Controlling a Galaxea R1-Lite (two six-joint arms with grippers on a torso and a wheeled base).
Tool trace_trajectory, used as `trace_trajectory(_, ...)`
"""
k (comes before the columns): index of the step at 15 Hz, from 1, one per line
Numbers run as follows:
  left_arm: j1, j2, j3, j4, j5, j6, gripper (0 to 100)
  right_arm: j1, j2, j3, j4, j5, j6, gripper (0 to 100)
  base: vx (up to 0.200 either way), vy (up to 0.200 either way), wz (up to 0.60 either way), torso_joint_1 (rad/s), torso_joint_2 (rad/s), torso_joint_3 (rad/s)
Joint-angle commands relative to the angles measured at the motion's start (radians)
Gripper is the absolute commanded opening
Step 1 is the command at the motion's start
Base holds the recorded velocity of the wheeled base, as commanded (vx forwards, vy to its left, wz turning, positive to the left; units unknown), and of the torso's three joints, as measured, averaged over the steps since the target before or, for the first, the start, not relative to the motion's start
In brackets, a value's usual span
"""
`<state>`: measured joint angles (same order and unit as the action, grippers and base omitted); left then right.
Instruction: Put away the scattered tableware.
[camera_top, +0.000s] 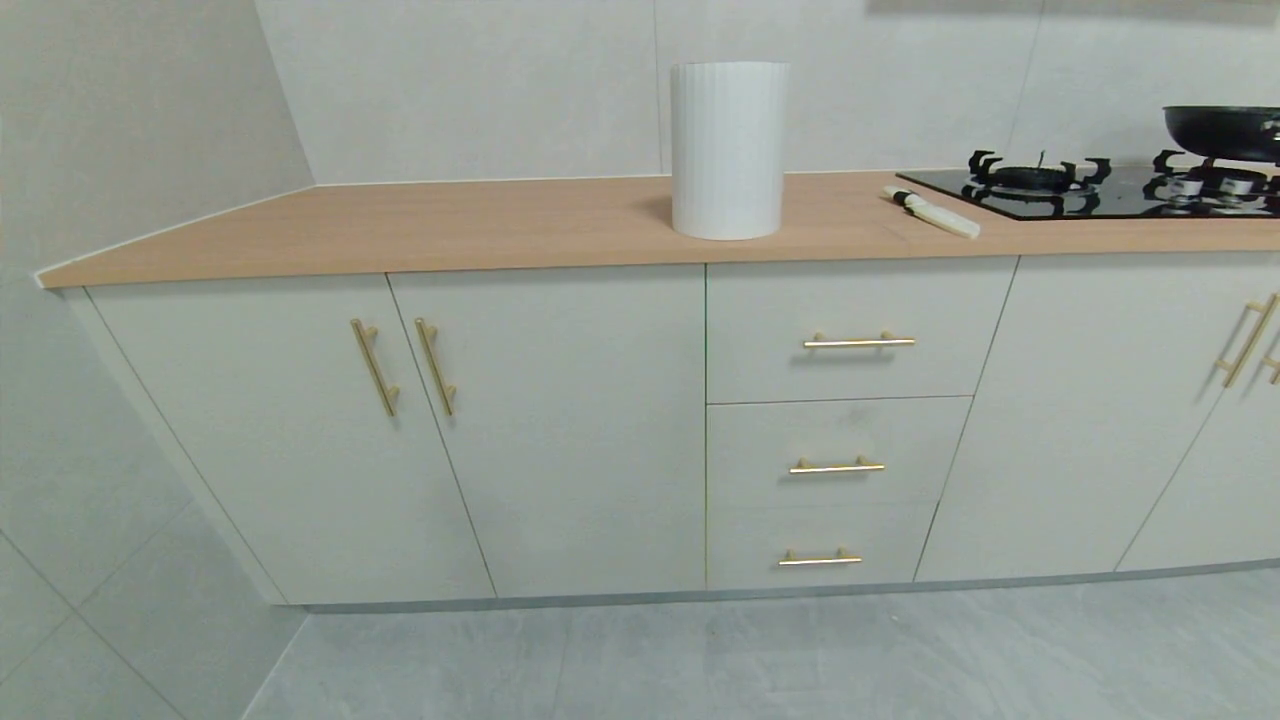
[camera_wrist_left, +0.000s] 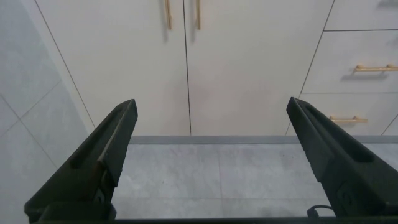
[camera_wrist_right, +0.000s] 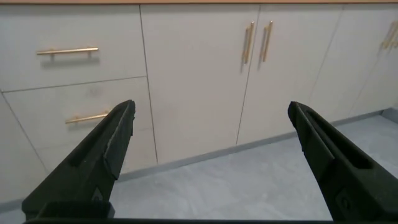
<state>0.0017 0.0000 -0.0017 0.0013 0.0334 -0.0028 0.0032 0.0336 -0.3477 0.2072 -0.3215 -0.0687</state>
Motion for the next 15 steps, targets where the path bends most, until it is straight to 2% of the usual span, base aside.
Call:
trace_trajectory(1,0.001,0.002,0.000,0.000,0.002,0.000,100,-0.003,-0.034,0.124,-0.054,0.094,0.046,100,0.000,0.000,0.00,0.000,0.00,0.000)
trace_trajectory(4,0.000,0.000,0.000,0.000,0.000,0.000,100,-0.003,-0.034,0.323,-0.315,0.239,0.076,100,0.000,0.000,0.00,0.000,0.00,0.000)
trace_trajectory(5,0.001,0.002,0.000,0.000,0.000,0.000,100,-0.003,-0.034,0.348,-0.339,0.272,0.078,100,0.000,0.000,0.00,0.000,0.00,0.000)
trace_trajectory(7,0.001,0.002,0.000,0.000,0.000,0.000,100,-0.003,-0.034,0.348,-0.310,0.294,0.078,100,0.000,0.000,0.00,0.000,0.00,0.000)
trace_trajectory(10,0.001,0.002,0.000,0.000,0.000,0.000,100,-0.003,-0.034,0.345,-0.190,0.298,0.076,100,0.000,0.000,0.00,0.000,0.00,0.000)
trace_trajectory(15,0.000,0.002,0.000,0.000,0.002,0.000,100,-0.003,-0.034,0.348,-0.198,0.298,0.076,100,0.000,0.000,0.00,0.000,0.00,0.000)
